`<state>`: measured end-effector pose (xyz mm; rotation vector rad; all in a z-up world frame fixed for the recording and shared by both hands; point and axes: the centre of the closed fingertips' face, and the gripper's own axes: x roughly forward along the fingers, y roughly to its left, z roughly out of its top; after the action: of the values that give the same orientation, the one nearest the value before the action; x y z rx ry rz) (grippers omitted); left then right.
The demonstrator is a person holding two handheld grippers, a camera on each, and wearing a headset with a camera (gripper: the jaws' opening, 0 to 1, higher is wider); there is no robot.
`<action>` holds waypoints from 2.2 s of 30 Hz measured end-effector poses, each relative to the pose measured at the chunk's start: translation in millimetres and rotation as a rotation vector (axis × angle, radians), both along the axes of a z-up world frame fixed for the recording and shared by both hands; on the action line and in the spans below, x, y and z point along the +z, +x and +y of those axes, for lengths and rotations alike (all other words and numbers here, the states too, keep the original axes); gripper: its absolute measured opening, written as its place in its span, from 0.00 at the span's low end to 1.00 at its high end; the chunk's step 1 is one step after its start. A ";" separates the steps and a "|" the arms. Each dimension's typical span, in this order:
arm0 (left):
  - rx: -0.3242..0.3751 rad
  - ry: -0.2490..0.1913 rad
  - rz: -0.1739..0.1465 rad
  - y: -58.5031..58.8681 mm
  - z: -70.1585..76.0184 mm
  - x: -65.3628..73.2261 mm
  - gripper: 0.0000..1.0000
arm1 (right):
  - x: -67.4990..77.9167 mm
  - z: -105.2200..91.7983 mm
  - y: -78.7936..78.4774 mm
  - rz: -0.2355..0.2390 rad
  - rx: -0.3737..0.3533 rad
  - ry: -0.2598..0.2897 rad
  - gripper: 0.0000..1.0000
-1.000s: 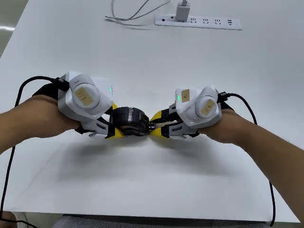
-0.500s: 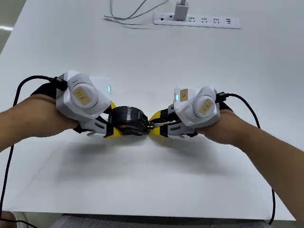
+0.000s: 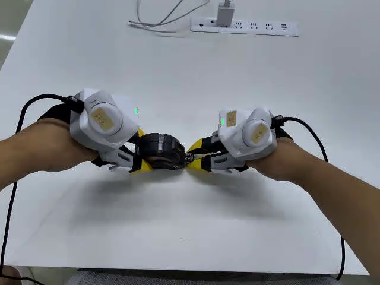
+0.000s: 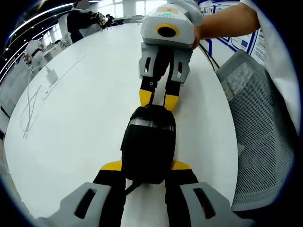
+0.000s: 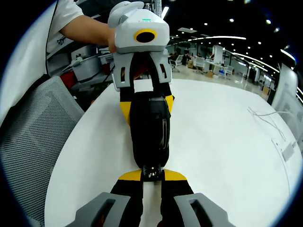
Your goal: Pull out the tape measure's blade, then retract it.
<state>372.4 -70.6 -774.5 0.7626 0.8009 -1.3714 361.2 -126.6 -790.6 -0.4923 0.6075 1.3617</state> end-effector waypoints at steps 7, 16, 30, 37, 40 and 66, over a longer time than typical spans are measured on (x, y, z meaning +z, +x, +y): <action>-0.012 -0.003 0.000 -0.8 0.2 -0.2 0.27 | -1.0 -6.4 -2.7 -0.008 0.007 -0.005 0.09; -0.018 0.002 0.003 -1.2 -0.5 -0.6 0.27 | -1.1 -21.7 -4.6 -0.009 -0.011 -0.014 0.09; -0.013 0.005 0.004 -1.0 0.3 -0.2 0.27 | 2.4 -42.4 -6.2 -0.022 -0.007 -0.039 0.09; -0.012 0.006 0.006 -1.1 0.3 -0.1 0.27 | 3.0 -53.0 -7.5 -0.023 -0.013 -0.050 0.09; -0.013 0.006 0.007 -0.8 0.1 -0.2 0.27 | 3.1 -57.8 -7.6 -0.022 -0.016 -0.055 0.09; -0.017 0.008 0.007 -2.0 -0.9 0.4 0.27 | 4.5 -92.4 -14.5 -0.022 -0.034 -0.114 0.09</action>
<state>370.4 -71.5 -774.1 0.7727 0.8075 -1.3869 346.8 -219.1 -786.2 -0.5857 0.6757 1.2928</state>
